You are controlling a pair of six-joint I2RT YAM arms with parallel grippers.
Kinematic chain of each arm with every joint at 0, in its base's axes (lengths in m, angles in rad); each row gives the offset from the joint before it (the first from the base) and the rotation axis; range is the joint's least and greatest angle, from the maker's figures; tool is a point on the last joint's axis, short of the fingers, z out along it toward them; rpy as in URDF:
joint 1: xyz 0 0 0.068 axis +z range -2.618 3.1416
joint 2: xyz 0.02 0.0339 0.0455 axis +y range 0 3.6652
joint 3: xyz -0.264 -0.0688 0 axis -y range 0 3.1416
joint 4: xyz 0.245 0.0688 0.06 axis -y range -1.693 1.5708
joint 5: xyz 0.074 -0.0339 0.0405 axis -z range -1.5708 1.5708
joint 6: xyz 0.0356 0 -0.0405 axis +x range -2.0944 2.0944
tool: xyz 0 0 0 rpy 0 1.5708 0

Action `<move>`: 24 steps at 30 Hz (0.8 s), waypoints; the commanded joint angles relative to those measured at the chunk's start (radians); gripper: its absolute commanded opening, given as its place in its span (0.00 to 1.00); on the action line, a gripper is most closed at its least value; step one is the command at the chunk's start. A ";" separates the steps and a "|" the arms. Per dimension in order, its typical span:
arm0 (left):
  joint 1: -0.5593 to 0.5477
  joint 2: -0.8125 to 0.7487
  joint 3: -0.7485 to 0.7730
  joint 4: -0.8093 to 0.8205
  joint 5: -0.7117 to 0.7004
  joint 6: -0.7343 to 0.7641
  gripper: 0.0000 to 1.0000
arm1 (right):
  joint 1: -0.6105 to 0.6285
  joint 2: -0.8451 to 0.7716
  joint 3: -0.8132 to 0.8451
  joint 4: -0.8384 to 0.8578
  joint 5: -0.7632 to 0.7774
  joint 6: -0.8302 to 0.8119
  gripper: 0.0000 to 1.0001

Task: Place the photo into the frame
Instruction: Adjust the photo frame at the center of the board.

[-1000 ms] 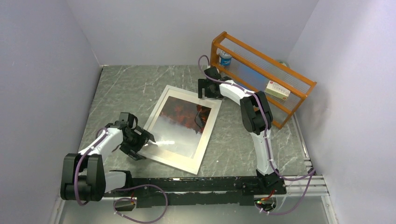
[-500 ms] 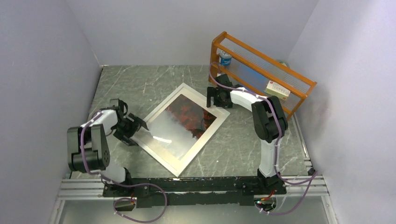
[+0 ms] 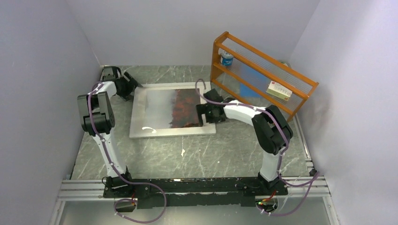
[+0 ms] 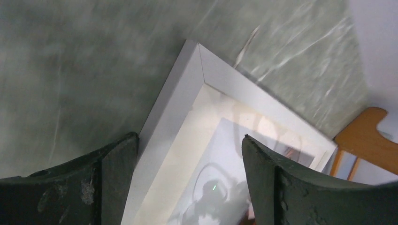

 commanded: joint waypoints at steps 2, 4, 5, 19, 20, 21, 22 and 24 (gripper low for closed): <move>-0.054 0.130 0.082 0.077 0.322 0.003 0.83 | 0.217 -0.048 -0.054 0.158 -0.268 0.089 0.92; -0.053 0.141 0.119 0.049 0.314 0.031 0.83 | 0.241 -0.059 -0.042 0.131 -0.215 0.103 0.92; -0.054 0.138 0.137 0.005 0.289 0.048 0.83 | 0.244 -0.068 -0.038 0.115 -0.181 0.114 0.91; -0.029 -0.157 0.236 -0.413 -0.205 0.193 0.94 | 0.153 -0.164 0.153 -0.019 0.224 0.058 0.94; -0.029 -0.184 0.222 -0.438 -0.245 0.189 0.94 | 0.142 -0.135 0.190 -0.017 0.225 0.048 0.94; -0.027 -0.213 0.207 -0.467 -0.277 0.181 0.94 | 0.131 -0.102 0.225 -0.010 0.228 0.035 0.94; -0.026 -0.254 0.186 -0.492 -0.299 0.173 0.94 | 0.118 -0.071 0.265 -0.007 0.226 0.024 0.94; -0.025 -0.322 0.122 -0.526 -0.311 0.148 0.94 | 0.093 0.010 0.359 -0.012 0.222 0.007 0.93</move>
